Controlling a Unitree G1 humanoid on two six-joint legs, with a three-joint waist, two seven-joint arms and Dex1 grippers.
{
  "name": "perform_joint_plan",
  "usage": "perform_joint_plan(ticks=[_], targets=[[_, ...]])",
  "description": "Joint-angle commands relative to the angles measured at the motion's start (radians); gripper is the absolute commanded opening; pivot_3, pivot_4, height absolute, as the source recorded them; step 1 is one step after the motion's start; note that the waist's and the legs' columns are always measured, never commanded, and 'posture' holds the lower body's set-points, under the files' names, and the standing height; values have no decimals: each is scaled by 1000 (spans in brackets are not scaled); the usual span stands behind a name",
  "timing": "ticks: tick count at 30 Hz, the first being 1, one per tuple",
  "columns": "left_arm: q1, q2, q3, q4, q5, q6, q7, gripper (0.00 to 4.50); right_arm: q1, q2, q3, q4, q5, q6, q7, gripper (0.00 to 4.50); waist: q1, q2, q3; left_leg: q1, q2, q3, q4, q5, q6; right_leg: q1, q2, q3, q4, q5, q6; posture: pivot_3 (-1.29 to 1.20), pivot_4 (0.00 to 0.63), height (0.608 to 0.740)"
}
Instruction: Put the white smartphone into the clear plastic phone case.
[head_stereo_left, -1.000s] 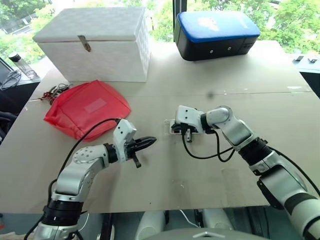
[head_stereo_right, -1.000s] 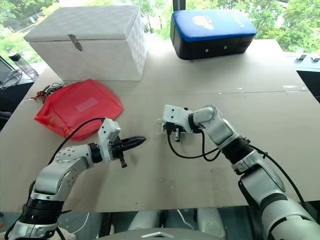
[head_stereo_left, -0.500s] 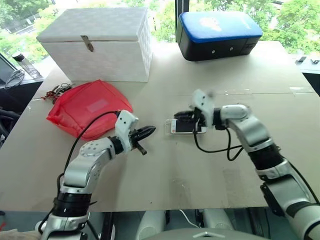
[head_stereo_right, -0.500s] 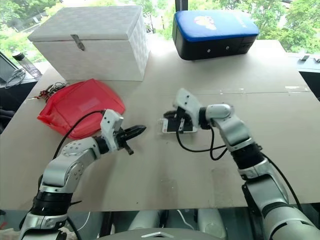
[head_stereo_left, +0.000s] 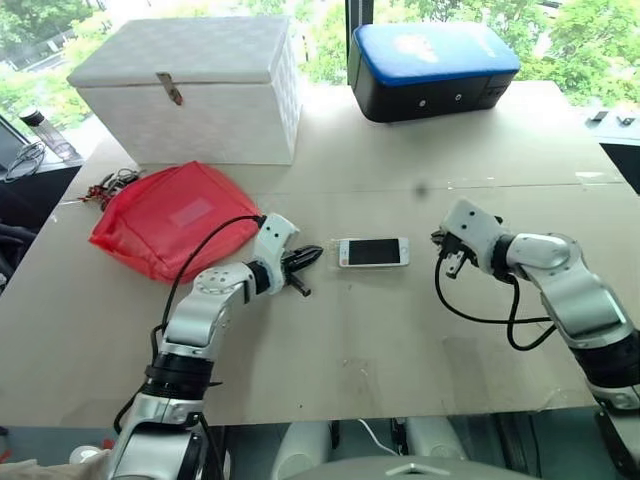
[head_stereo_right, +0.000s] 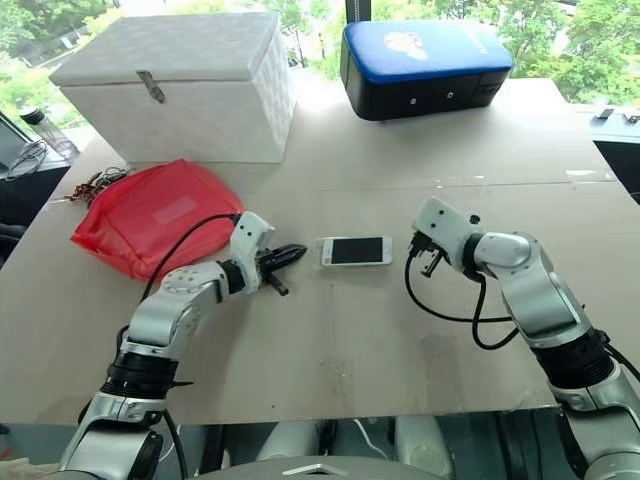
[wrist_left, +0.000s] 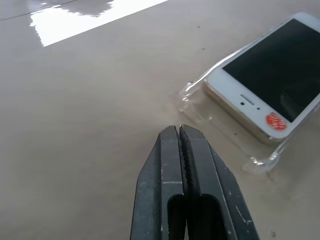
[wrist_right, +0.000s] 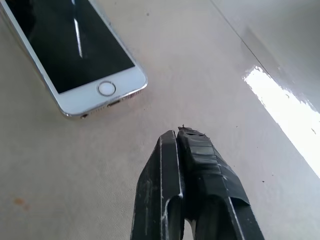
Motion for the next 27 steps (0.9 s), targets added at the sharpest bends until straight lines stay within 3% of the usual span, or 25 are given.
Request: perform_joint_plan(ticks=[1,10,18,27], targets=[[-12,-4,-25,19,14,-28,-45,29,-24,27,67,-31,-38,-7,-17,0,2,0,0,0,0,0,0,0,0,0,0,0,0,0,0,0,150,740],[-35,-22,-56,47,22,-40,-117,29,-118,126,182,18,-73,-49,7,0,3,0,0,0,-1,-1,0,0,0,0,0,-1,0,0,0,0,150,740],[-25,-39,-51,51,40,-55,-125,29,-122,131,255,26,-76,-78,108,0,0,0,0,0,-1,-1,0,0,0,0,0,-1,0,0,0,0,150,740],[4,-17,25,45,13,-70,-130,29,-103,130,163,54,-95,-92,65,0,-3,0,0,1,0,-1,0,0,0,0,0,-1,0,0,0,0,150,740]])
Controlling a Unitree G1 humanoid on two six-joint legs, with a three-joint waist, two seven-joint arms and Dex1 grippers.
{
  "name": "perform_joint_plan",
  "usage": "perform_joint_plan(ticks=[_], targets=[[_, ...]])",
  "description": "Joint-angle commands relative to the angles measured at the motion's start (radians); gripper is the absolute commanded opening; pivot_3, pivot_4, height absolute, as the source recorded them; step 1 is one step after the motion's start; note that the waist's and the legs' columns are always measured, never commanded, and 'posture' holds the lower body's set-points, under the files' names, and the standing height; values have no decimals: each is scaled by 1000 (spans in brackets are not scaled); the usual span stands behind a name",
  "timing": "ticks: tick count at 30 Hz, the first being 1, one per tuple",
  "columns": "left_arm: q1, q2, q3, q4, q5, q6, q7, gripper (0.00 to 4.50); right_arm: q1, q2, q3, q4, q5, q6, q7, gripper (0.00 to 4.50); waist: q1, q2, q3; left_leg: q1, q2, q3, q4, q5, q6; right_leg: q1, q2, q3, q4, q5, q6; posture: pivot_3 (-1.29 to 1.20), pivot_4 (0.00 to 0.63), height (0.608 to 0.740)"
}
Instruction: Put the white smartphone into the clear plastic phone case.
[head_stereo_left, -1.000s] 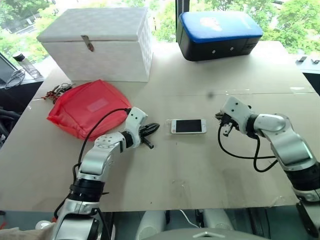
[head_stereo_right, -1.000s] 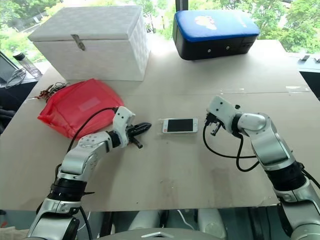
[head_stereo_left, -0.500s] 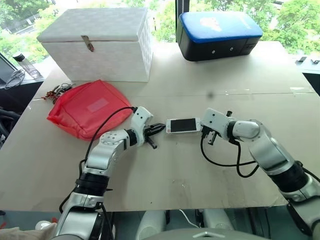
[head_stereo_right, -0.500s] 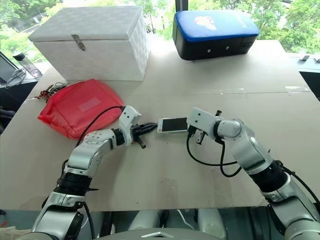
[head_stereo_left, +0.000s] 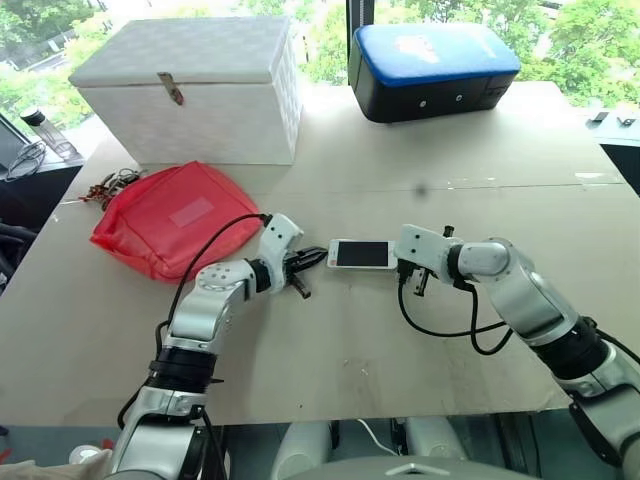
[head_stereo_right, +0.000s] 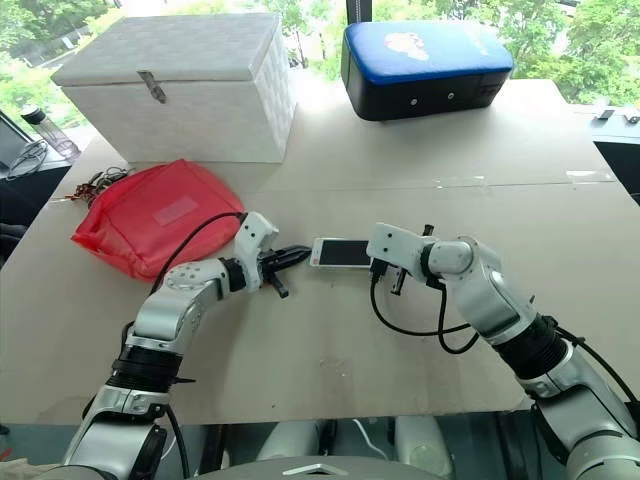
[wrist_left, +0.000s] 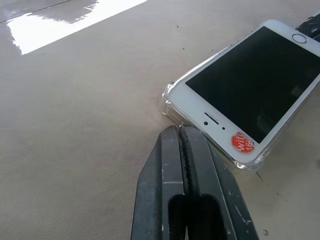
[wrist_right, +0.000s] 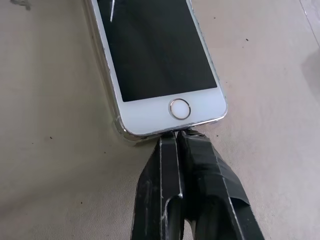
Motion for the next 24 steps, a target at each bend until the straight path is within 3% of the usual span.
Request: perform_joint_plan(ticks=[1,7,14,17,22,24], targets=[[10,4,28,-14,-50,-14,-48,29,8,14,-57,-52,36,-31,-7,0,1,0,0,0,0,0,0,0,0,0,0,0,0,0,0,0,150,740],[-26,18,64,-93,-187,40,-172,29,84,-37,-223,-136,132,62,5,0,12,0,0,-3,0,-2,1,0,0,-1,-1,-2,-1,0,0,0,150,740],[-80,-22,-48,-2,-60,31,-98,29,40,35,-307,-146,273,143,-5,0,-1,0,0,-2,0,-1,0,0,0,0,0,-1,-1,0,0,0,150,740],[-91,-32,-73,34,-29,30,-79,29,7,99,-307,-92,317,153,-20,0,-8,0,0,-1,0,0,0,0,0,0,1,-1,1,0,0,0,150,740],[-81,-24,-86,35,-6,34,-73,29,-52,115,-242,45,308,128,-12,0,2,0,0,-1,-1,0,1,0,0,0,0,-1,0,0,0,0,150,740],[-76,-20,-82,20,-7,38,-71,29,-82,67,-149,116,266,152,28,0,2,0,0,-1,-1,-1,1,0,0,0,0,-1,0,0,0,0,150,740]])
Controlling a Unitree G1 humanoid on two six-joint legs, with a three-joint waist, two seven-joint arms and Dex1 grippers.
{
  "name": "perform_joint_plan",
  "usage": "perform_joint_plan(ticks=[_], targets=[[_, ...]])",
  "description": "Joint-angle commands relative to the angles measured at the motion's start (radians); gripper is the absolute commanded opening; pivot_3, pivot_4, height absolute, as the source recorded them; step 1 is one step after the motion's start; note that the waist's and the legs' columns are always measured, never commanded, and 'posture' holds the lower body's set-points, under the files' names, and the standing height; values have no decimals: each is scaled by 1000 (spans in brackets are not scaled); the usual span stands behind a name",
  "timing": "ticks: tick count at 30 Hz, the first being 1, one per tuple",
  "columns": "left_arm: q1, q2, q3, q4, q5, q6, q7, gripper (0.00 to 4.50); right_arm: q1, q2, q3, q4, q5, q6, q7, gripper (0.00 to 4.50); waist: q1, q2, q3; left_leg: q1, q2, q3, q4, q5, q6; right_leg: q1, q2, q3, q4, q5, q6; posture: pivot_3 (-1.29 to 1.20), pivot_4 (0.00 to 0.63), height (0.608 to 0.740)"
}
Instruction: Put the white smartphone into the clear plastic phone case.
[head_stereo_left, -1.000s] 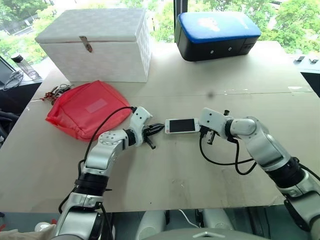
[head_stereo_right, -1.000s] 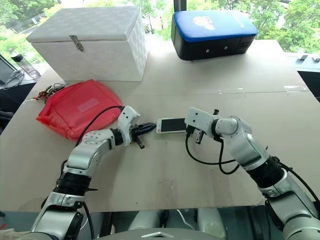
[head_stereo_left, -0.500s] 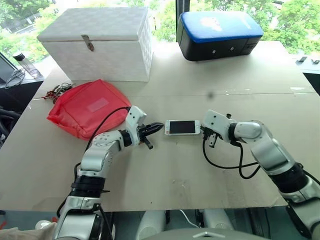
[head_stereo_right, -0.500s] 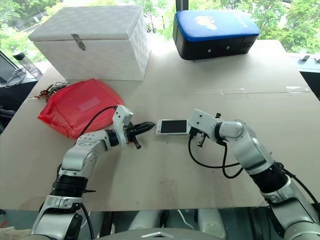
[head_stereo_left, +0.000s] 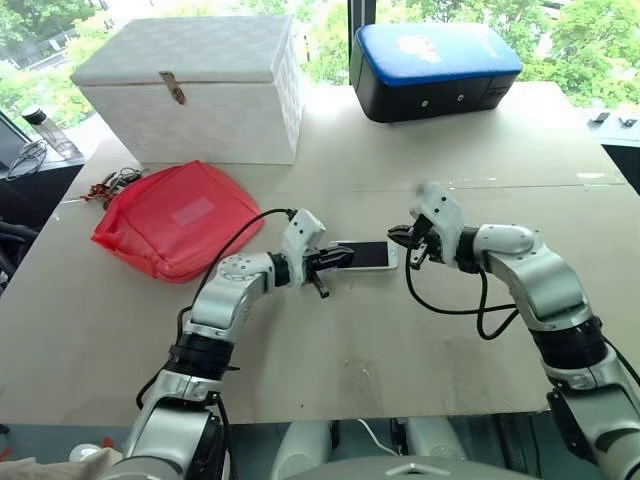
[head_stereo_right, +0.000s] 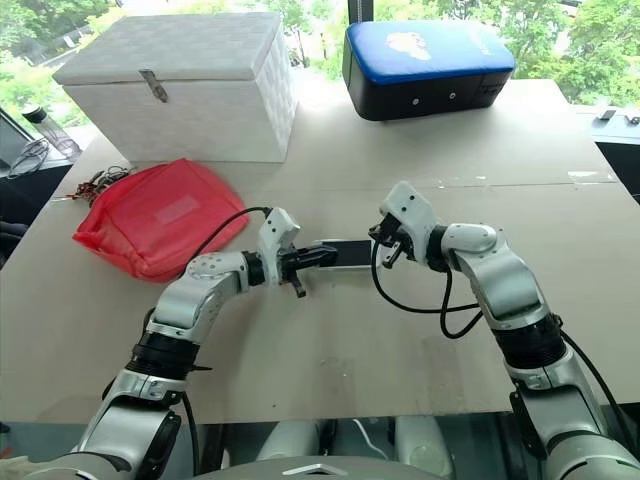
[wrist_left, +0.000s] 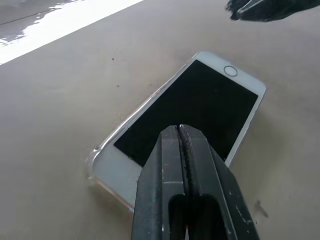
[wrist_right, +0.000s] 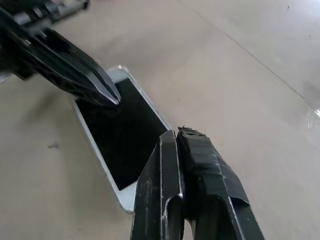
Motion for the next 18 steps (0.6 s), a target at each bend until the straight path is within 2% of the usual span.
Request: perform_joint_plan(ticks=[1,5,10,15,18], targets=[[16,12,-7,-17,16,13,10,29,-56,-62,124,92,-50,25,54,0,0,0,0,0,0,0,0,0,0,0,0,0,0,0,0,0,150,740],[28,9,-3,-49,14,30,23,29,-90,-62,185,233,-71,-13,72,0,0,0,-1,2,0,0,0,0,0,2,0,0,0,0,0,0,150,740],[49,4,1,-87,7,52,46,29,-93,-72,259,340,-79,-50,163,0,1,-1,-7,5,0,-1,0,0,0,5,0,0,0,0,0,0,150,740],[64,3,0,-104,8,63,59,29,-101,-38,318,475,-112,-103,218,0,2,-3,-15,9,0,-1,0,0,0,9,0,0,-1,0,0,0,150,740],[65,0,4,-106,8,67,69,29,-97,-14,348,530,-138,-126,245,0,2,-4,-16,23,0,-1,-3,-1,2,23,0,0,-4,0,0,0,150,740]])
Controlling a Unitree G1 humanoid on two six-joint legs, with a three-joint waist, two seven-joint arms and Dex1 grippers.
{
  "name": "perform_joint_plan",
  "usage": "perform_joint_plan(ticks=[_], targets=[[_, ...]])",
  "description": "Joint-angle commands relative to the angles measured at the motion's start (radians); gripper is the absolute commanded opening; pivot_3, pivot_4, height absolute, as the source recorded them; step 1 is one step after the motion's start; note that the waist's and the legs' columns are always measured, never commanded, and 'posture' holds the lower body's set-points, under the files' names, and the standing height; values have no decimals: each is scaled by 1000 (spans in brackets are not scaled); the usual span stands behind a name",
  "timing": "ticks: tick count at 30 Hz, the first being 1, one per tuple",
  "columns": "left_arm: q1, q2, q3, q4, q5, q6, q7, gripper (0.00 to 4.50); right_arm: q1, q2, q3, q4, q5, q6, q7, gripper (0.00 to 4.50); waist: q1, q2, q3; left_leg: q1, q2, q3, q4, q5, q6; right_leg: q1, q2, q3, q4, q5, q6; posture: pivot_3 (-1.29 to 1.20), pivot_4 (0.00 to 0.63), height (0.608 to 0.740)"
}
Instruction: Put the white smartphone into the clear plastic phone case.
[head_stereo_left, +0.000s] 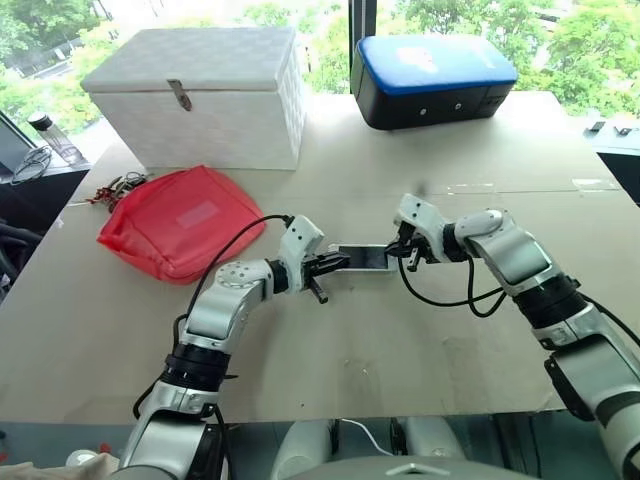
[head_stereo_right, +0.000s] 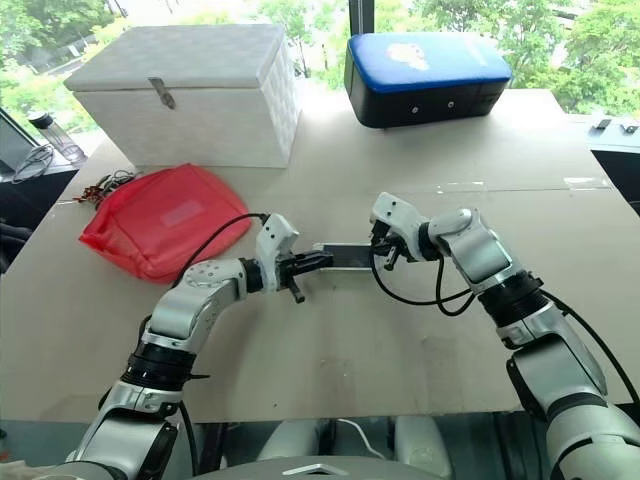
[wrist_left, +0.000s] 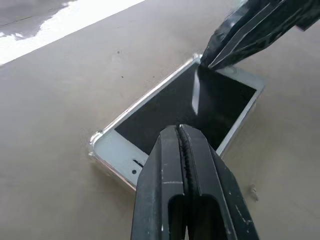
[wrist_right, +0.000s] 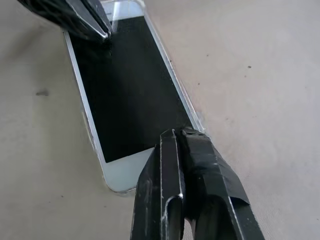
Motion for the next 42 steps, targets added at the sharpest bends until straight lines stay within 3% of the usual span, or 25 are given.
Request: perform_joint_plan(ticks=[1,6,10,13,18,25,27,31,34,37,42], targets=[[8,-1,0,-24,2,8,14,29,80,29,152,167,-76,8,49,0,-1,-2,-4,1,0,0,0,-2,3,1,0,0,0,0,0,0,150,740],[13,-5,-3,-26,5,11,21,29,83,78,86,291,-127,-107,-41,0,-3,-4,-14,17,0,0,-6,-2,4,14,1,2,-2,0,0,0,150,740],[15,-4,-2,-25,3,10,23,29,136,65,-107,74,17,-176,-14,0,4,-2,-14,17,0,-1,-6,-2,4,15,1,1,-3,0,0,0,150,740],[19,-3,-2,-21,4,10,22,29,198,-19,-162,-154,89,-101,52,0,3,4,-8,11,0,-1,-6,-2,2,10,0,1,-4,0,0,0,150,740],[20,0,-6,-13,7,5,16,29,248,-96,-103,-260,79,-37,67,0,0,5,-7,-5,0,-2,-5,0,-1,-4,0,0,-5,0,0,0,150,740],[18,0,-5,-13,7,4,16,29,202,-54,-56,-149,28,-87,34,0,-5,2,-3,-3,1,-1,-5,0,-1,-4,1,3,-3,0,0,0,150,740],[22,1,-2,-17,7,5,20,29,212,-59,-81,-192,68,-76,64,0,-6,1,-3,-2,1,0,-4,0,-1,-4,2,3,-1,0,0,0,150,740],[31,3,8,-23,4,6,28,29,268,-88,-216,-392,302,60,170,0,3,2,7,-4,1,-1,-4,0,-1,-5,2,2,-1,0,0,0,150,740],[43,2,9,-33,2,6,32,29,256,-61,-295,-437,387,119,118,0,3,3,10,-8,0,-1,-2,0,-1,-8,0,2,-2,0,0,0,150,740],[54,0,6,-45,-1,10,36,29,231,-31,-292,-389,346,93,31,0,4,2,11,-8,0,-1,-2,0,-1,-8,0,1,-2,0,0,0,150,740],[50,3,7,-43,-1,10,33,29,212,-52,-170,-282,212,13,-11,0,8,3,12,-8,0,-2,-2,0,-1,-8,0,0,-2,0,0,0,150,740]])
